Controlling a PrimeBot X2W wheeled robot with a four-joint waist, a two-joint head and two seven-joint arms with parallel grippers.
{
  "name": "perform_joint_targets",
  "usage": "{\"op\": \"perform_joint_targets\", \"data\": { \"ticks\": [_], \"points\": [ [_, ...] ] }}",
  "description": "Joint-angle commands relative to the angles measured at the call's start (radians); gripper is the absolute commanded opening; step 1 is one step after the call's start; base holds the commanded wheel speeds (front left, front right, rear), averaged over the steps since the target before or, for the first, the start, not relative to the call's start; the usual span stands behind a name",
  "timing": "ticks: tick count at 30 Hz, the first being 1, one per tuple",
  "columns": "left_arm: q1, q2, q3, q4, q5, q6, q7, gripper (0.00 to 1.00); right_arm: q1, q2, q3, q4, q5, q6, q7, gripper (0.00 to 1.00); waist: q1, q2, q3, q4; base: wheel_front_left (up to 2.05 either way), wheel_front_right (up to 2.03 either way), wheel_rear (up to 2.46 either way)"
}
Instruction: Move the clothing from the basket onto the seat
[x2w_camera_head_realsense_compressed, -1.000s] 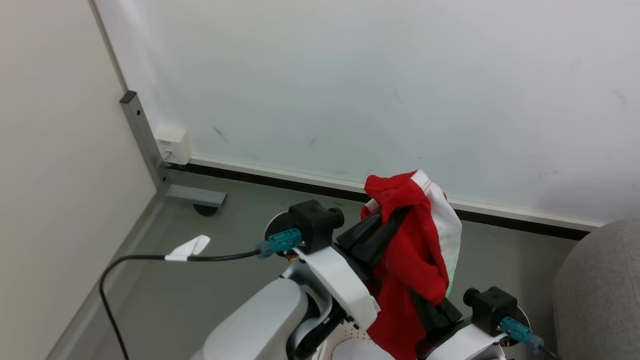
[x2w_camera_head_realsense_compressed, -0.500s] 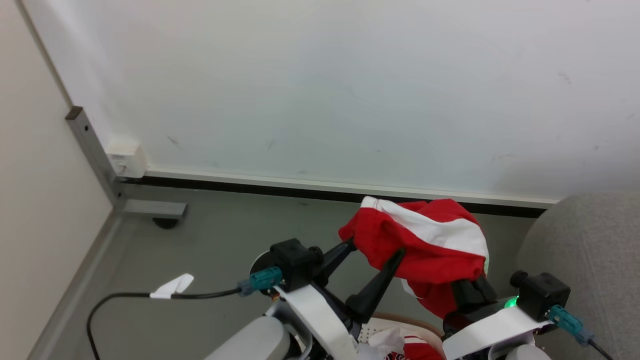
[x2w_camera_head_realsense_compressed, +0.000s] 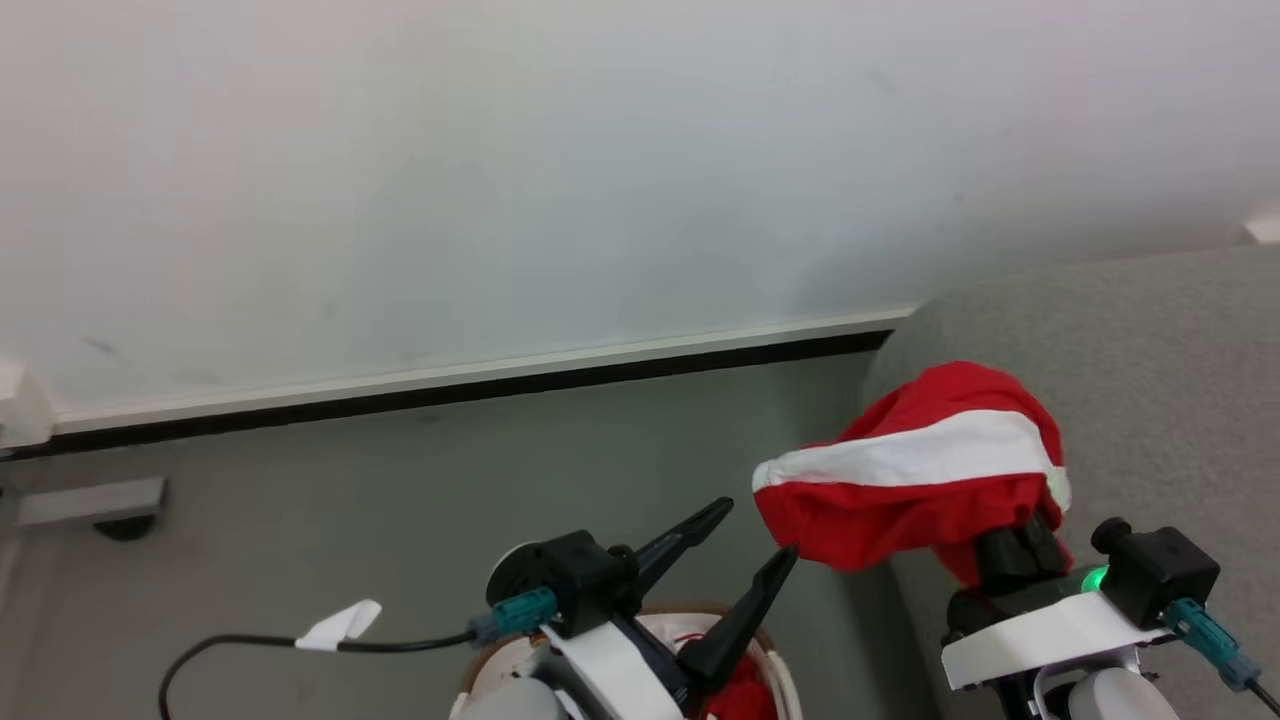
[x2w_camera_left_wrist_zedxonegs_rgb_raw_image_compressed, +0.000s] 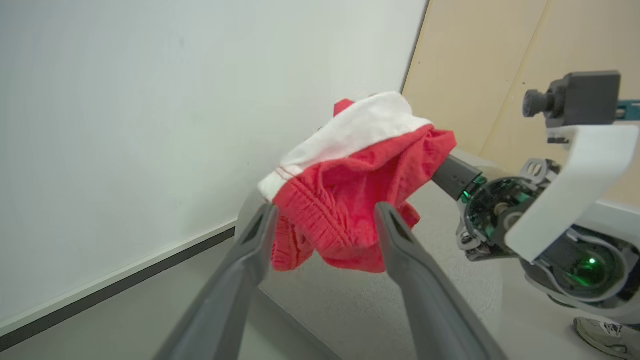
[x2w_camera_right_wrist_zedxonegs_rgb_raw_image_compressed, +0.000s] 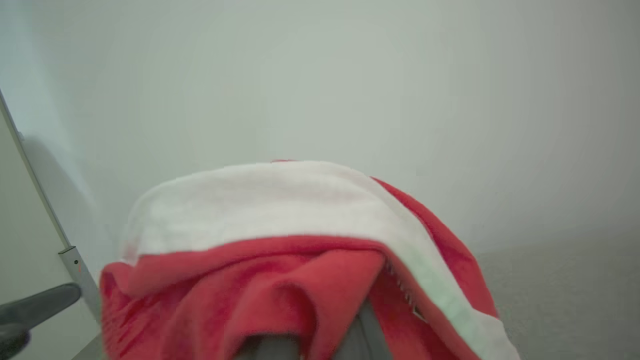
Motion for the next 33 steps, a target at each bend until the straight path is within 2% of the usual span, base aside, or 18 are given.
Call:
{"op": "perform_joint_targets", "data": {
  "ticks": [1, 11, 16, 24, 30, 33],
  "points": [
    [0.012, 0.007, 0.007, 0.008, 0.015, 0.004, -0.004, 1.0, 0.012, -0.005, -0.013, -0.012, -0.021, -0.002, -0.002, 0.0, 0.0, 0.0, 0.036, -0.106, 0.0, 0.0, 0.0],
    [0.024, 0.029, 0.067, 0.004, 0.077, 0.009, -0.007, 1.0, 0.03, -0.002, -0.065, -0.063, -0.043, -0.002, -0.002, 0.0, 0.0, 0.0, 0.095, -0.306, 0.0, 0.0, 0.0],
    [0.031, 0.026, 0.093, 0.003, 0.123, 0.007, -0.008, 1.0, 0.044, 0.002, -0.069, -0.074, -0.048, -0.002, -0.002, 0.0, 0.0, 0.0, 0.106, -0.358, 0.0, 0.0, 0.0],
    [0.026, 0.015, 0.109, 0.011, 0.152, -0.001, -0.008, 1.0, 0.045, 0.004, -0.086, -0.087, -0.042, -0.002, -0.002, 0.0, 0.0, 0.0, 0.115, -0.378, 0.0, 0.0, 0.0],
    [0.004, 0.012, 0.112, 0.011, 0.164, -0.007, -0.008, 1.0, 0.008, 0.004, -0.128, -0.095, -0.048, -0.002, -0.002, 0.0, 0.0, 0.0, 0.147, -0.36, 0.0, 0.0, 0.0],
    [-0.006, 0.027, 0.108, 0.002, 0.17, -0.01, -0.008, 1.0, -0.044, 0.003, -0.15, -0.097, -0.001, -0.002, -0.002, 0.0, 0.0, 0.0, 0.188, -0.343, 0.0, 0.0, 0.0]
  ]
}}
